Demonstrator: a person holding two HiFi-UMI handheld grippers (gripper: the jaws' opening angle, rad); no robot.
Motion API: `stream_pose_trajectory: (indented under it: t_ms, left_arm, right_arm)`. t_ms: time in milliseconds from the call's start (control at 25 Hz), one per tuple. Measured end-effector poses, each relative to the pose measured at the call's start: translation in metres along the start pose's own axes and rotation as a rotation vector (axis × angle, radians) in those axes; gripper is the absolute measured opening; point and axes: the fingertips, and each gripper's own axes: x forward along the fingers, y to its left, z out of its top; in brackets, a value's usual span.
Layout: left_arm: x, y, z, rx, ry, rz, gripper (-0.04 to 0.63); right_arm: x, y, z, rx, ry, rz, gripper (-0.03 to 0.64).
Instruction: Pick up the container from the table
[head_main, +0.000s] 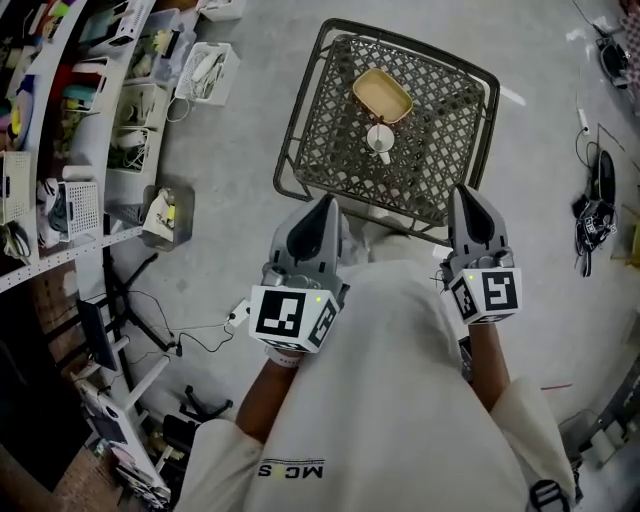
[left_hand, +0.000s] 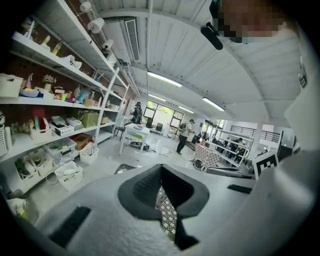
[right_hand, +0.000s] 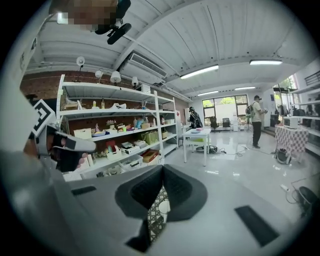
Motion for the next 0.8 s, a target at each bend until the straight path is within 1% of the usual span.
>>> stream_pose_trajectory:
  t_ms: [280,480,680,800]
  left_arm:
    - [0.020,0.003,0.001,-0.008,0.022,0.034,0.025]
    - [0.037,0.010,-0.001,-0.001,0.039,0.052,0.025]
    - [0.049,0.015,-0.009,-0.020,0.068,0.076,0.025]
    - [0.061,0.021,-0.014,-0.028,0.078,0.083,0.025]
  right_arm:
    - [0.041,-0.014,-0.008,-0.020,0.050,0.059,0.018]
    - [0.084,-0.021,-0.025,-0.023,0.116,0.118,0.018]
    - [0.113,-0.029,-0.046,-0.036,0.166,0.146,0.018]
    - [0.134,-0.036,-0.054,-0.041,0.182,0.147,0.018]
